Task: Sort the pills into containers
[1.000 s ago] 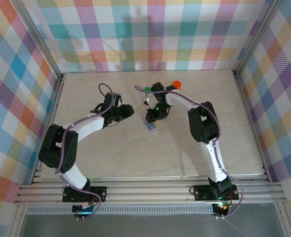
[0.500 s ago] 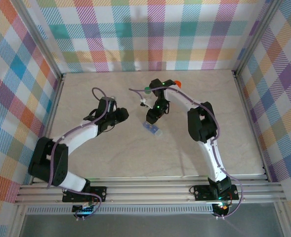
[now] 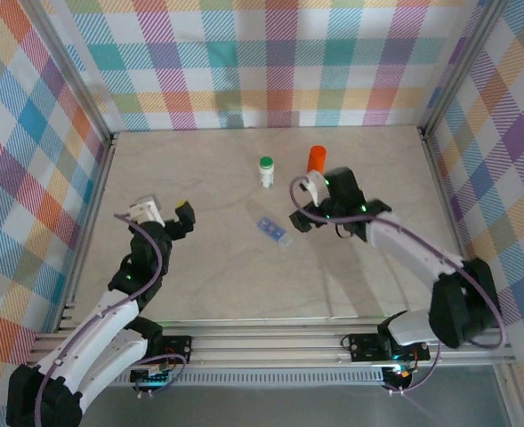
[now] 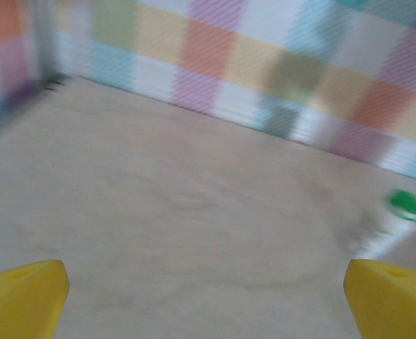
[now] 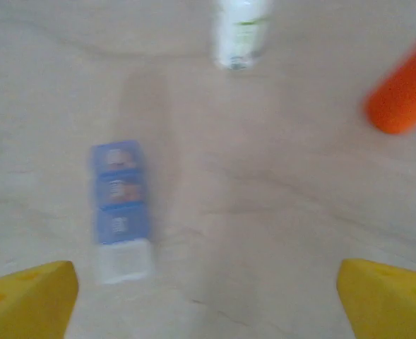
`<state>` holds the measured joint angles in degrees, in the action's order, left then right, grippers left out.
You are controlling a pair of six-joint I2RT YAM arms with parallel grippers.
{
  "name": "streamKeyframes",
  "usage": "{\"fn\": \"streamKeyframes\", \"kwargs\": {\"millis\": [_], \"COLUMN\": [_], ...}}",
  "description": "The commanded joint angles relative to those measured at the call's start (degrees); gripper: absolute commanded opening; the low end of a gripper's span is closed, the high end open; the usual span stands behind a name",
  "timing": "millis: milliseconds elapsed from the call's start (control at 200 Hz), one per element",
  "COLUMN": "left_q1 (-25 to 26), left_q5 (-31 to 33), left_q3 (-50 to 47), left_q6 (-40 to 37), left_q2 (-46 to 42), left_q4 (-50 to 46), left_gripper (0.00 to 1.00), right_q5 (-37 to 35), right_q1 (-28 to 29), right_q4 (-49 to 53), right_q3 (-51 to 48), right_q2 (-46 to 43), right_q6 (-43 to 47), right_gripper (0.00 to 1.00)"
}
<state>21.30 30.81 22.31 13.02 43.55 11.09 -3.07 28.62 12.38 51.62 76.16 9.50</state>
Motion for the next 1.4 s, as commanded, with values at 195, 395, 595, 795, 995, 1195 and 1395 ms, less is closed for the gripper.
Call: {"fn": "streamKeyframes", "kwargs": {"millis": [195, 395, 595, 795, 995, 1195, 1395], "left_q1": [-12.74, -14.19, -14.80, -15.84, -16.18, -16.16, -16.16], "left_q5": [1.37, -7.84, -13.62, -18.02, -19.60, -19.53, -19.64], "left_q3": [-3.45, 2.40, 2.27, 1.25, 1.52, 1.51, 1.52], "left_q6": [-6.06, -10.34, -12.68, -13.41, -13.92, -13.89, -13.88], "left_q2": [22.06, 33.17, 40.41, 45.71, 45.83, 45.83, 45.85], "left_q4": [15.34, 18.42, 29.87, 35.56, 35.23, 35.21, 35.17], "left_gripper": [1.00, 1.00, 1.00, 1.00, 1.00, 1.00, 1.00], "right_q5": [-25.86, -23.51, -18.83, -15.58, -10.57, 0.32, 4.76], "right_q1": [-9.10, -15.22, -19.45, -22.70, -23.87, -24.17, -28.77], "right_q4": [-32.50, -33.71, -38.04, -46.10, -64.07, -69.25, -60.58], "right_q3": [-21.30, -23.64, -24.24, -26.08, -31.17, -33.38, -28.18], "right_q2": [-5.41, 1.23, 1.75, 2.98, 8.42, 11.37, 12.09], "right_q6": [-7.38, -14.07, -14.84, -13.85, -10.03, -6.20, -10.30], "right_gripper": [0.99, 0.99, 0.99, 0.99, 0.99, 0.99, 0.99]}}
